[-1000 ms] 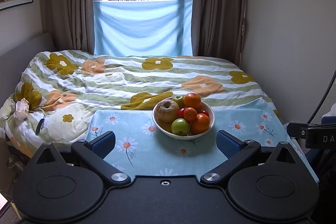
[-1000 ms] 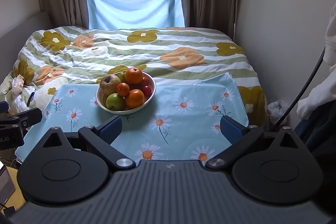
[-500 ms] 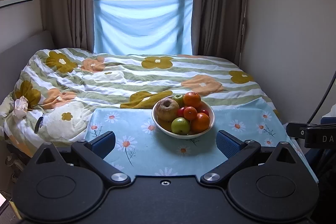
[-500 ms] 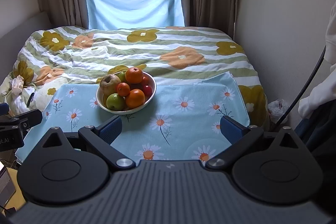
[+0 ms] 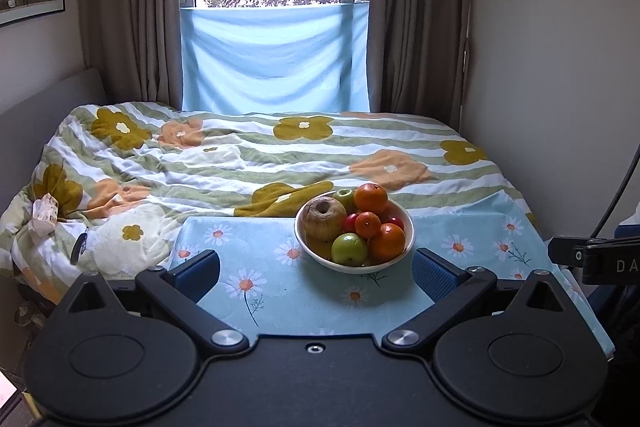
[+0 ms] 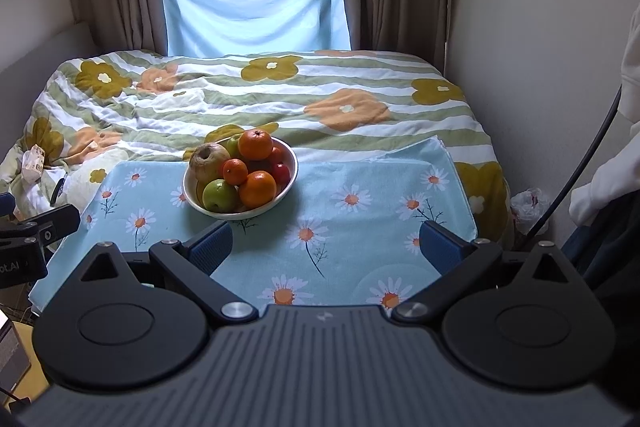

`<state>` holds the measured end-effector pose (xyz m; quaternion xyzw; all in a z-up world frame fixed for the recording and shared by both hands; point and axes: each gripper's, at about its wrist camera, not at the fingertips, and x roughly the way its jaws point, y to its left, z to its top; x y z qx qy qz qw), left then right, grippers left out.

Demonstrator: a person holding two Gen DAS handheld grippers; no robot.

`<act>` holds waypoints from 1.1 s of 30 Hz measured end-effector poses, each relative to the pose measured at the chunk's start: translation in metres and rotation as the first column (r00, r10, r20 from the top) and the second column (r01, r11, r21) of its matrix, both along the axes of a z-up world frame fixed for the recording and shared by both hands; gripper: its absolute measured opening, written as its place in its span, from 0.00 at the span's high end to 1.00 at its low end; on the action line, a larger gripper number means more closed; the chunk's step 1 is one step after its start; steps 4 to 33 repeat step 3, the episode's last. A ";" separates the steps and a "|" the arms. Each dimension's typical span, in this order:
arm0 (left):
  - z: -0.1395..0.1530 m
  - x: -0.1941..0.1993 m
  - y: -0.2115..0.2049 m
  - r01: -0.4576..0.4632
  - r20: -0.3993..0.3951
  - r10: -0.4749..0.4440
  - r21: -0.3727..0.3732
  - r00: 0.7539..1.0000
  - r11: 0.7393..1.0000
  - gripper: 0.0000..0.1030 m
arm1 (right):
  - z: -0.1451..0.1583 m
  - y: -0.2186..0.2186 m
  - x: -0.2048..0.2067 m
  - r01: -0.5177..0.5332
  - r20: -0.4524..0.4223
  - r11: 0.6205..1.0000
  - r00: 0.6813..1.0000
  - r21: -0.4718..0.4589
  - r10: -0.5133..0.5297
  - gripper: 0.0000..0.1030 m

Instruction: Organize fruits

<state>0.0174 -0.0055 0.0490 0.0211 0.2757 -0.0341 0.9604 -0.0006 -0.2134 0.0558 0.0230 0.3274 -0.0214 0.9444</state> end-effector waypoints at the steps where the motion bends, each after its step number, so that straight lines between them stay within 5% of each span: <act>1: 0.000 0.001 0.001 0.001 0.003 -0.001 -0.004 1.000 1.000 0.00 | 0.000 -0.001 0.000 -0.001 0.000 1.000 1.000 -0.001 0.001 0.00; 33: 0.000 0.003 0.001 0.003 0.001 -0.003 -0.009 1.000 1.000 0.00 | 0.000 0.000 0.001 0.001 -0.002 1.000 1.000 0.001 -0.001 0.00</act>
